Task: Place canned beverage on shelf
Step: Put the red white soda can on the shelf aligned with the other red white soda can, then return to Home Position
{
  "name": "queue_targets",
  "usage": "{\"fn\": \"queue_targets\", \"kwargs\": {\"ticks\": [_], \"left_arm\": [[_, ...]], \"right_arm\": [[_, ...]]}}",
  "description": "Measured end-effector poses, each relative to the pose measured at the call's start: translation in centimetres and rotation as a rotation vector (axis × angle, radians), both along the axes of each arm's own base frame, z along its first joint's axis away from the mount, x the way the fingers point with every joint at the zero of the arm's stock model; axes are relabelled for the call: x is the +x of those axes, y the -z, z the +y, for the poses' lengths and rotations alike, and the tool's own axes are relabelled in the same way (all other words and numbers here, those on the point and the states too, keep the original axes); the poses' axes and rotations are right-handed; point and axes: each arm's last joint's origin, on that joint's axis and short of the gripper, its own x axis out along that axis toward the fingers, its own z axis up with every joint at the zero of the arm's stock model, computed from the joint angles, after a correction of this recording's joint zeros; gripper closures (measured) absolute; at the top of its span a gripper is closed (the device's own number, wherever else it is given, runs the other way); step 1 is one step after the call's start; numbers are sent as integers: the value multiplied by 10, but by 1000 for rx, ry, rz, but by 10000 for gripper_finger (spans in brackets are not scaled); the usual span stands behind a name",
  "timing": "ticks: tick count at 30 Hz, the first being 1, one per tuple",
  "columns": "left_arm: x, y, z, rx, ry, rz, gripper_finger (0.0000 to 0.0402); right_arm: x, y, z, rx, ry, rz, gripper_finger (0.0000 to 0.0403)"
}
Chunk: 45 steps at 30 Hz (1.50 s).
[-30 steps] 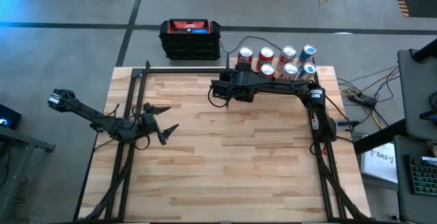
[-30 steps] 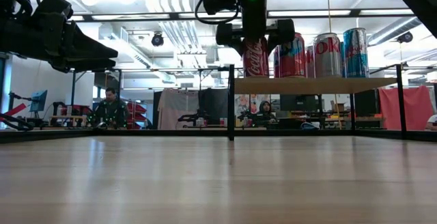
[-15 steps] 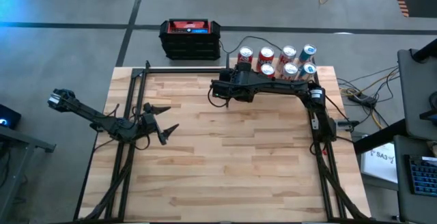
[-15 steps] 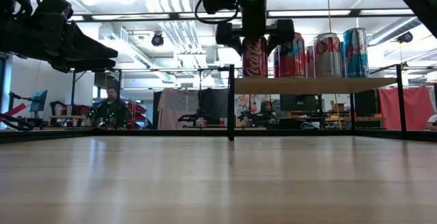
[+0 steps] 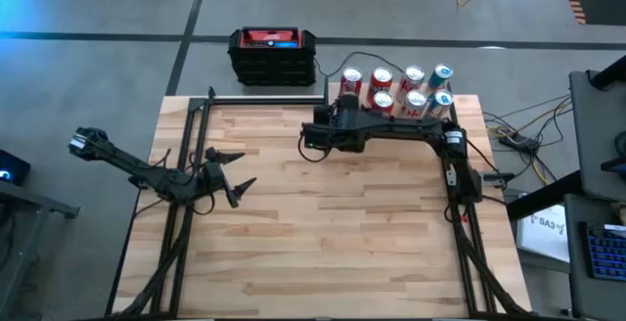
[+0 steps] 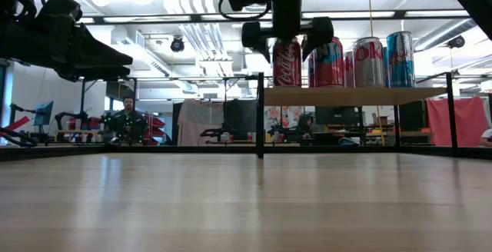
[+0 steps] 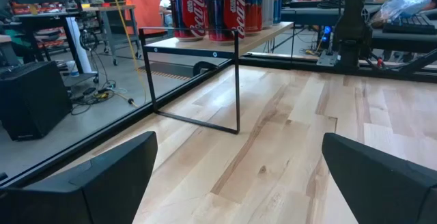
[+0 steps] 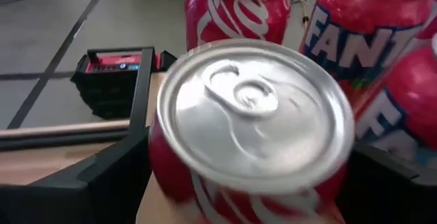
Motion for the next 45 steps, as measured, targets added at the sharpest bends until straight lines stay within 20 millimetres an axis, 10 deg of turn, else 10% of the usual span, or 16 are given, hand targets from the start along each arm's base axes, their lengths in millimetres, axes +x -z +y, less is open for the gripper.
{"fn": "queue_targets", "kwargs": {"ticks": [45], "left_arm": [[0, 0, 0, 0, 0, 0, 2]], "right_arm": [[-36, -15, 214, 351, -537, 123, 32]]}}
